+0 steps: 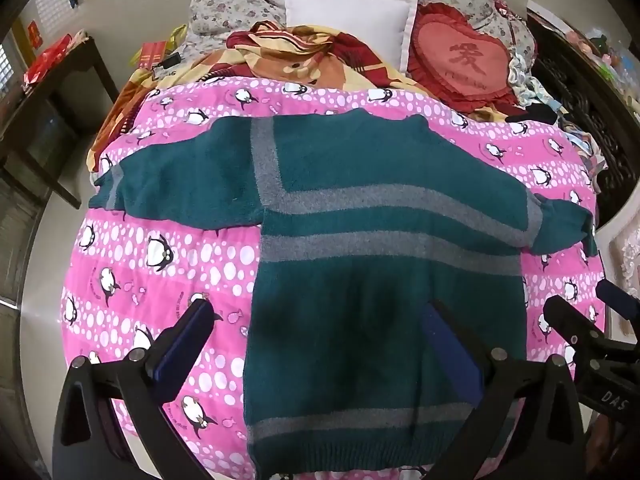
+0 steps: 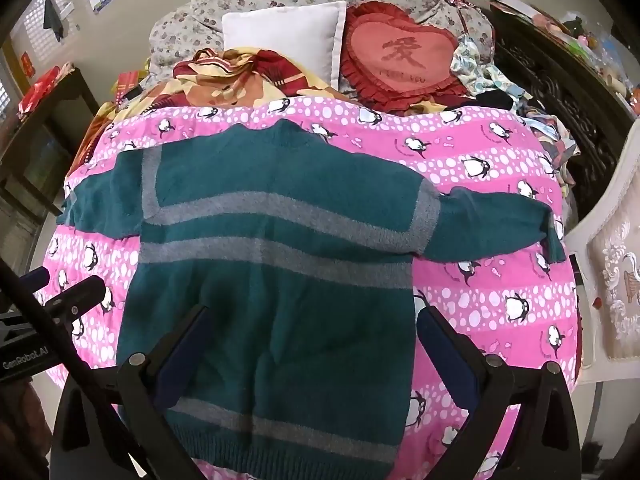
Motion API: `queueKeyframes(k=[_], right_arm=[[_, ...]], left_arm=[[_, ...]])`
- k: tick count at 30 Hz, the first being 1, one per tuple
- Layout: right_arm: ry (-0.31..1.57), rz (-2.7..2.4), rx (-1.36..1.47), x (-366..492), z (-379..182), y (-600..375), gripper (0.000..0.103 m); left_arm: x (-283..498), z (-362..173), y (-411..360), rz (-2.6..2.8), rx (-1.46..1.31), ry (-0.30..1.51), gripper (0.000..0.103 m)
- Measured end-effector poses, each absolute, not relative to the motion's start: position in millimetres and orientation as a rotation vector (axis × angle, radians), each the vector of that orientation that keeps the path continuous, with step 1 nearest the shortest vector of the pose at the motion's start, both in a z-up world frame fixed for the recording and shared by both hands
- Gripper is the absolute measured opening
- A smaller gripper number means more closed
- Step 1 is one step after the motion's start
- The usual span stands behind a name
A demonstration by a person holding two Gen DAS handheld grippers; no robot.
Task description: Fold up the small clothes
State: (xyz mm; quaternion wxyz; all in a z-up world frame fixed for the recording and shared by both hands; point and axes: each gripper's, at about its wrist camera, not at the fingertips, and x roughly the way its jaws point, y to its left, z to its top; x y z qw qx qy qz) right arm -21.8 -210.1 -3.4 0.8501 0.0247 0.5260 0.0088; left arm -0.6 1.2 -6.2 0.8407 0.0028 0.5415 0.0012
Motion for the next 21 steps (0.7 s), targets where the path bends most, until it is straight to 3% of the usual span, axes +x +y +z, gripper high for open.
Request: queueKeyframes(k=[21], right_arm=[[1.132,0.015,0.079,-20.6,-8.8,-210.4,0.103]], left_arm=[[0.0,-5.1,1.4,0.011,-0.010,1.169,0.103]])
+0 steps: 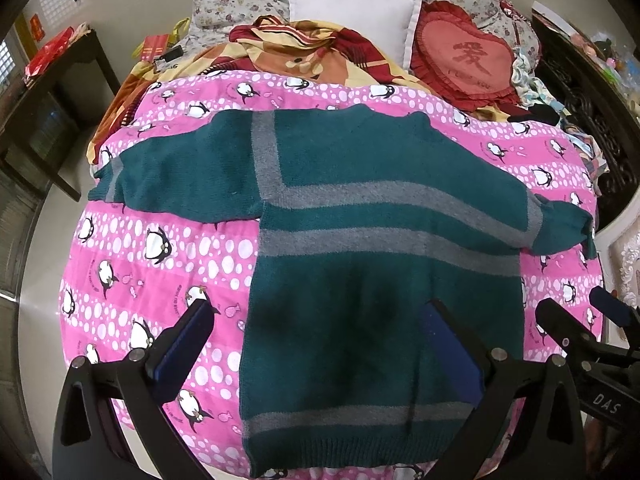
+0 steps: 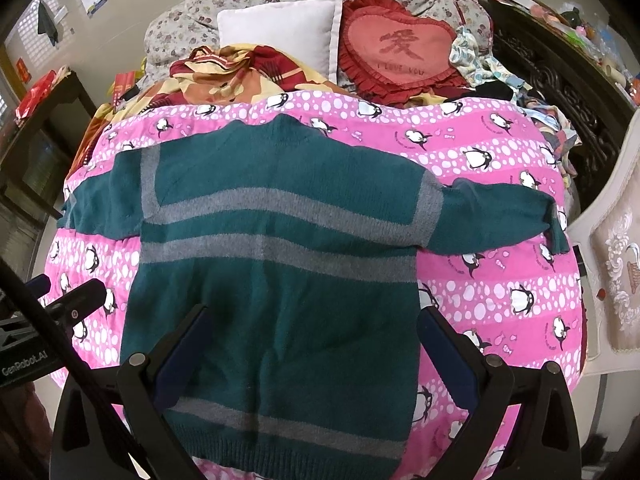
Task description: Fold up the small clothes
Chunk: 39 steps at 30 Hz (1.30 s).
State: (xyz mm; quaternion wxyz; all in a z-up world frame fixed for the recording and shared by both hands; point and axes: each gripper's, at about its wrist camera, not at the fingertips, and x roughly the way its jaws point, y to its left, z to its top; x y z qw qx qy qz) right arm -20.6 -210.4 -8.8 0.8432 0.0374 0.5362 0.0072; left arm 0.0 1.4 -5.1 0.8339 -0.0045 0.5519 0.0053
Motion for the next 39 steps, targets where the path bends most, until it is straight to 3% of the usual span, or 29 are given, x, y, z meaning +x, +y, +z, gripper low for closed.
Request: queueKeyframes(k=[39], right_arm=[[1.169,0.022,0.085,-16.6,-19.0,-204.4,0.103]], left_arm=[[-0.8,-15.3,-2.2,0.004,-0.005,1.194,0.103]])
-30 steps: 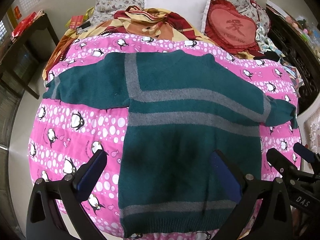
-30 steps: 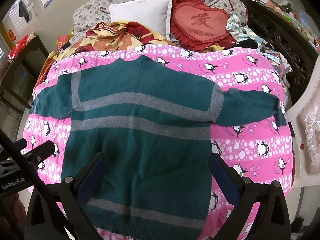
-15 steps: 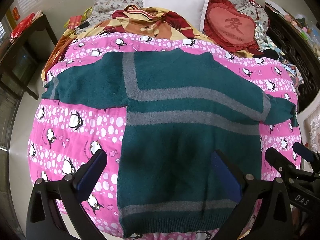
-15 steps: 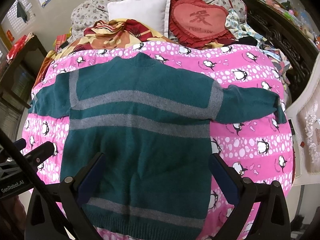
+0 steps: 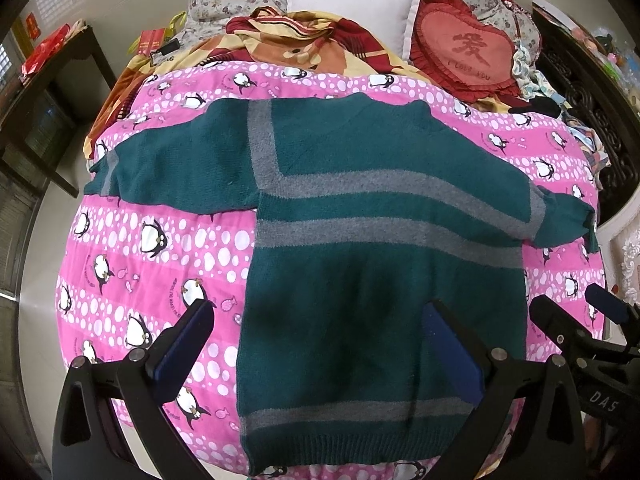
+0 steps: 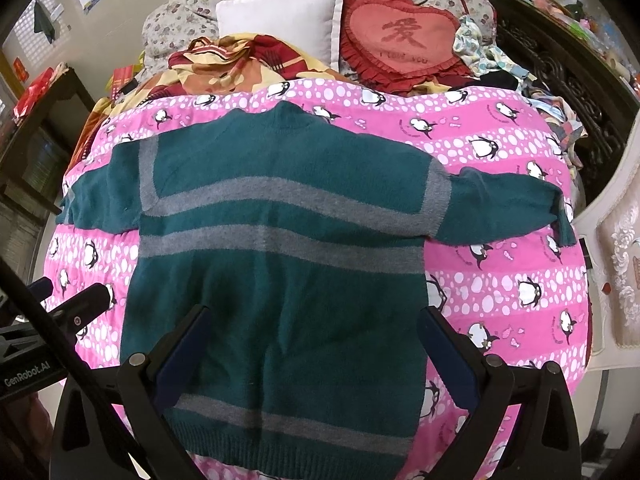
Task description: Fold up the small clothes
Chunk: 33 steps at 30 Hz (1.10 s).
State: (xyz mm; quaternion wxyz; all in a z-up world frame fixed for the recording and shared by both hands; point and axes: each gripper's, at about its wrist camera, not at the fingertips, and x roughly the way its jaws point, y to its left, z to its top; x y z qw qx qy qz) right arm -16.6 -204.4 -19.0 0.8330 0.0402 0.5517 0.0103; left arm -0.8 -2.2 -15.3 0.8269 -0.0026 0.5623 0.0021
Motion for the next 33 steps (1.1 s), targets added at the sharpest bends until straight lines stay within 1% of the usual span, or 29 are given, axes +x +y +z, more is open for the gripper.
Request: queueKeyframes(k=[33], right_arm=[[1.212,0.021,0.087,-8,-37,-202,0.103]], left_arm=[[8,-31,0,-0.003,-0.016,1.234,0.103]])
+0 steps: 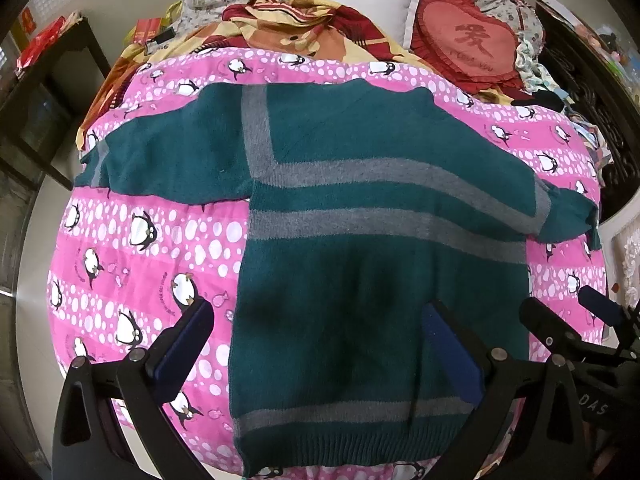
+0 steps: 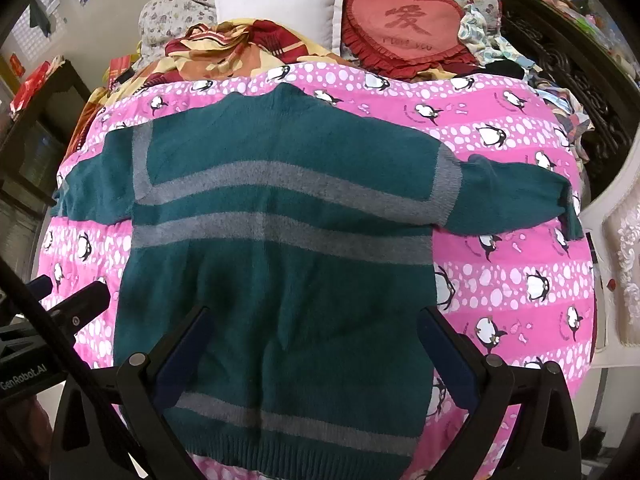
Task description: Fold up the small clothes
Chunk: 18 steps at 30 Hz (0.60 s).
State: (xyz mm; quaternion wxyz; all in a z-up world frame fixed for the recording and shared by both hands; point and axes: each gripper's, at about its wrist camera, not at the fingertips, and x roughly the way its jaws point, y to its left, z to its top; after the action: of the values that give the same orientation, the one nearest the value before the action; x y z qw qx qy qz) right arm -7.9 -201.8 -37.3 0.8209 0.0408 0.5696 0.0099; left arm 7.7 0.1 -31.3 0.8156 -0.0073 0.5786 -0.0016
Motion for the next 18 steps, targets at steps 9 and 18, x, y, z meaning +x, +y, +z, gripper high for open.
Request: queueKeyframes(k=[9,18], right_arm=[[1.226,0.029,0.084,-4,-44,-196,0.103],[1.236,0.028,0.081,1,-51,-193,0.103]], left_arm=[[12,-35,2,-0.005,-0.017,1.242,0.103],[17,-44,5,-0.001,-0.026,1.250,0.103]])
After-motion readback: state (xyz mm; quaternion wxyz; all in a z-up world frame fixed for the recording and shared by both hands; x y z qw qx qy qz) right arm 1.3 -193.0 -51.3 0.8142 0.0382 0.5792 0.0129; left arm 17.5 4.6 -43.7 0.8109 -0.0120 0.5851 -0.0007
